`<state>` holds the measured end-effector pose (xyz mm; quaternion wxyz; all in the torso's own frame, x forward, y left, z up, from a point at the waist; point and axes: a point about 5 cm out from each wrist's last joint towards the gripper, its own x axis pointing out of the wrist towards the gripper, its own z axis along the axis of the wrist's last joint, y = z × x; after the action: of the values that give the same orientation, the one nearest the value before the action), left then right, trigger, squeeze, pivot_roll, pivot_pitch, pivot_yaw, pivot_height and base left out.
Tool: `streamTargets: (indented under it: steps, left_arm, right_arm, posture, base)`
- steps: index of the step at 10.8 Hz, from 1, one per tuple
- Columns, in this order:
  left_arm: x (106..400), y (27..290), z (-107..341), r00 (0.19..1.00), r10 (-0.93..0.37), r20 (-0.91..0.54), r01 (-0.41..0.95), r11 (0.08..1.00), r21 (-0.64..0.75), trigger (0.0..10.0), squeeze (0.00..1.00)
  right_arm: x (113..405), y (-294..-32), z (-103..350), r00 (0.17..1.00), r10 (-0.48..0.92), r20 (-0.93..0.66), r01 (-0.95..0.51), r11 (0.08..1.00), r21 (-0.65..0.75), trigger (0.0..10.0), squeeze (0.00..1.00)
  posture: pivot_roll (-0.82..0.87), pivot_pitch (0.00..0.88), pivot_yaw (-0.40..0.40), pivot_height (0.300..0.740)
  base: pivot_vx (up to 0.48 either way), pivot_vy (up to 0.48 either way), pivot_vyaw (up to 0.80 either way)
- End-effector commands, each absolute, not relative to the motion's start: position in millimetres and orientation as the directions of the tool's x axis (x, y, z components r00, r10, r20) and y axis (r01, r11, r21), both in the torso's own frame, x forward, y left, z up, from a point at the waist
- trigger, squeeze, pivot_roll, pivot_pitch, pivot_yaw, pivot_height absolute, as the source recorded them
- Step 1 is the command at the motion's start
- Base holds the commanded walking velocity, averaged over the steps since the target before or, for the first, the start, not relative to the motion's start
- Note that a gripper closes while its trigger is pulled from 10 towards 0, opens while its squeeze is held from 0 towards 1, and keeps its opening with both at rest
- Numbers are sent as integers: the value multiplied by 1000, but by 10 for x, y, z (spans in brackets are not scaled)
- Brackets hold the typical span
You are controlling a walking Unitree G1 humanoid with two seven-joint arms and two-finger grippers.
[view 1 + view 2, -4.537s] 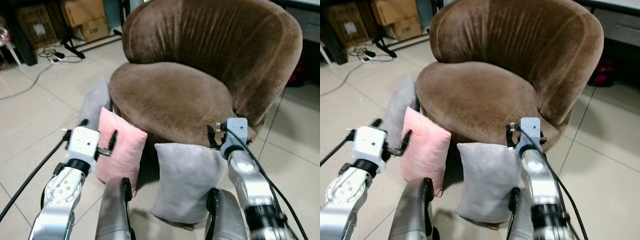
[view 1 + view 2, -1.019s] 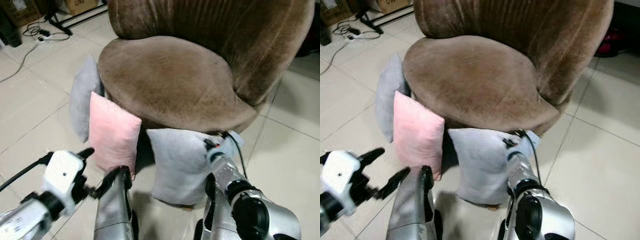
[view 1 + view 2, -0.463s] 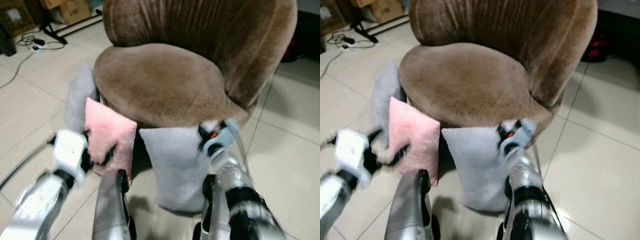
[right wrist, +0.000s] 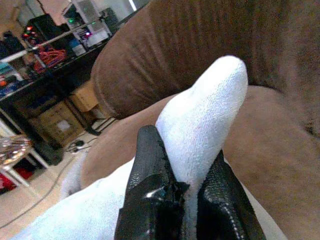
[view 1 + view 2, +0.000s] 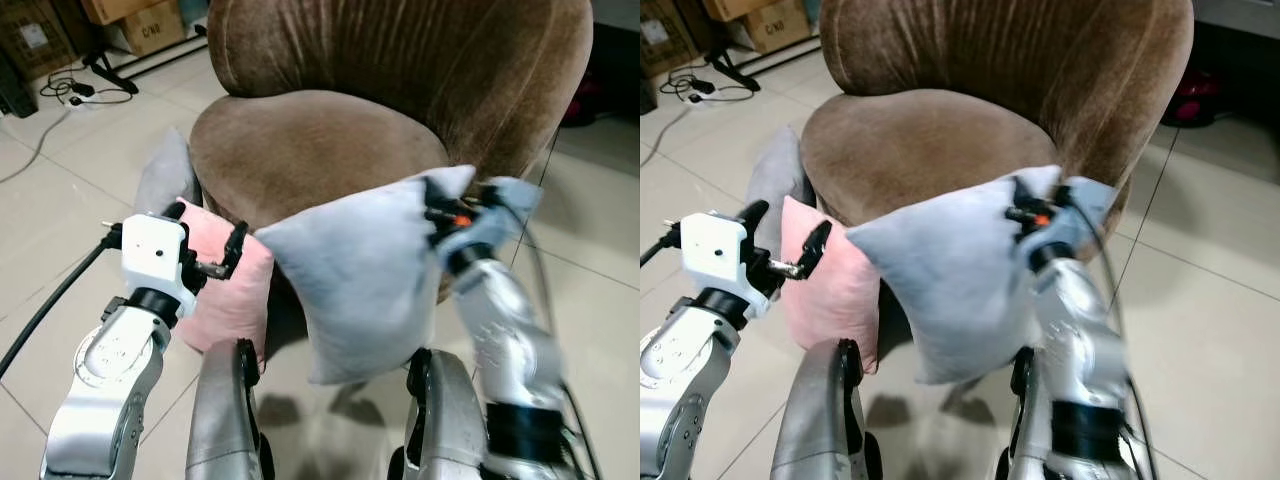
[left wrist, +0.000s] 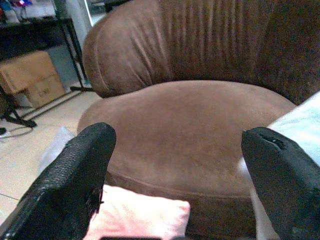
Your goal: Move the pillow to the sofa from floor
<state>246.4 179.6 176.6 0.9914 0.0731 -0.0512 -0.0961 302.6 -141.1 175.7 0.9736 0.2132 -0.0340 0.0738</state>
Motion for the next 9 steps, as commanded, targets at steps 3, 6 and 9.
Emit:
streamTargets:
  steps: [3, 6, 9]
  left_arm:
    - [2477, 1802, 1808, 980, -155, 126, 133, 977, 169, 10000, 0]
    - [2457, 1763, 1702, 988, -106, 115, 85, 981, 175, 10000, 0]
    - [2474, 1771, 1842, 977, -144, 158, 103, 965, 241, 10000, 0]
  right_arm:
    - [2974, -1308, 1974, 977, 148, 155, -195, 913, 358, 10000, 0]
    - [2945, -1195, 1975, 972, 193, 132, -220, 946, 238, 10000, 0]
    - [3025, -1255, 1988, 985, 124, 123, -153, 951, 269, 10000, 0]
  posture:
    - [-90, 0, 10, 476]
    - [-104, 0, 14, 519]
    - [-65, 0, 10, 564]
  base:
    - [0, 0, 0]
    - [0, 0, 0]
    - [0, 0, 0]
